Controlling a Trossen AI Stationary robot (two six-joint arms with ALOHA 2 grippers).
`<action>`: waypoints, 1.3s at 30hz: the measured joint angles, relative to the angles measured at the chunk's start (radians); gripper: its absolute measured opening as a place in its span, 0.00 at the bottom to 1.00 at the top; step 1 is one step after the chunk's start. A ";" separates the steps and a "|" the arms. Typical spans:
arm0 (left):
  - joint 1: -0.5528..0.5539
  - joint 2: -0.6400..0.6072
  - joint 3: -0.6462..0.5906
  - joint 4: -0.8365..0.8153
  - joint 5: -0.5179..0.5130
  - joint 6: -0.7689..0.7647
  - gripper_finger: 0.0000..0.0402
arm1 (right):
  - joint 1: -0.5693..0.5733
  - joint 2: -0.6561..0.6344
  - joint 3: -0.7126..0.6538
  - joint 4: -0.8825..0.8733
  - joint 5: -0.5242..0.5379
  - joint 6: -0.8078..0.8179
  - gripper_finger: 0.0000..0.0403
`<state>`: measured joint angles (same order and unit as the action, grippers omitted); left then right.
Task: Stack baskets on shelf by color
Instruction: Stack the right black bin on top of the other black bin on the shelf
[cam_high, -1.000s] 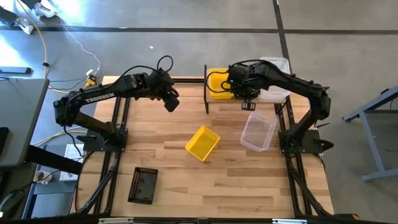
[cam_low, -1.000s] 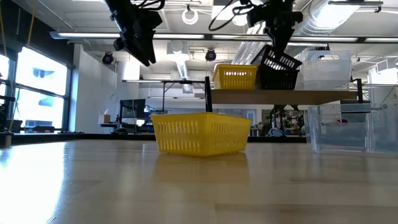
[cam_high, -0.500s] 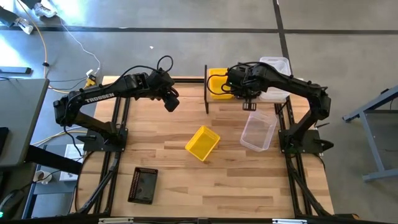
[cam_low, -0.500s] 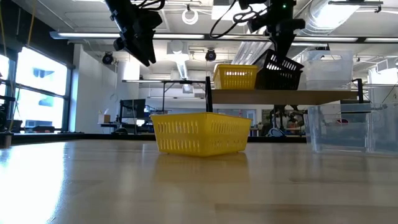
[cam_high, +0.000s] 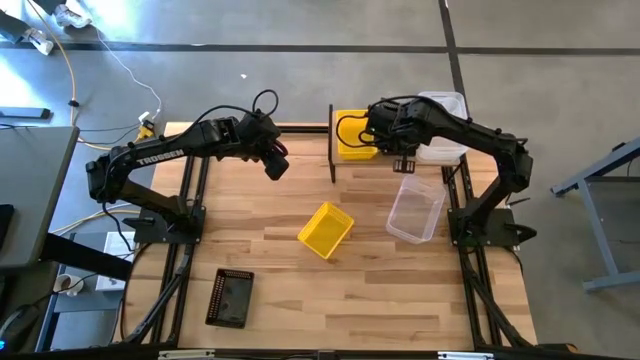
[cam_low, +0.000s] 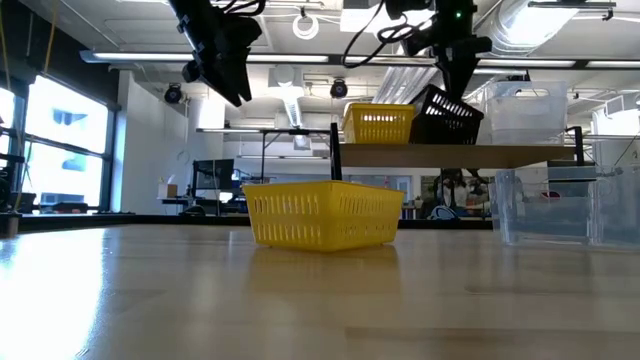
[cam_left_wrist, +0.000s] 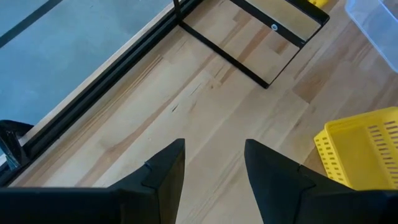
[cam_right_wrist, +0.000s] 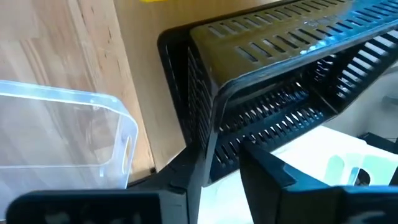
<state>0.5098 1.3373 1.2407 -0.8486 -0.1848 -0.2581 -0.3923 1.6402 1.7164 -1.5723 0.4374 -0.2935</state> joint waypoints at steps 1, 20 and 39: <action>0.000 0.000 0.000 0.000 0.000 0.000 0.39 | 0.000 0.000 0.000 0.000 0.000 0.001 0.23; 0.000 0.000 0.001 0.008 -0.005 0.000 0.39 | -0.011 0.000 0.245 0.002 -0.170 0.313 0.23; 0.000 0.000 0.001 0.031 -0.005 0.132 0.39 | -0.230 0.004 0.239 0.087 -0.461 0.830 0.28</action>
<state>0.5102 1.3373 1.2415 -0.8173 -0.1898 -0.1262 -0.6223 1.6439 1.9551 -1.4855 -0.0233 0.5361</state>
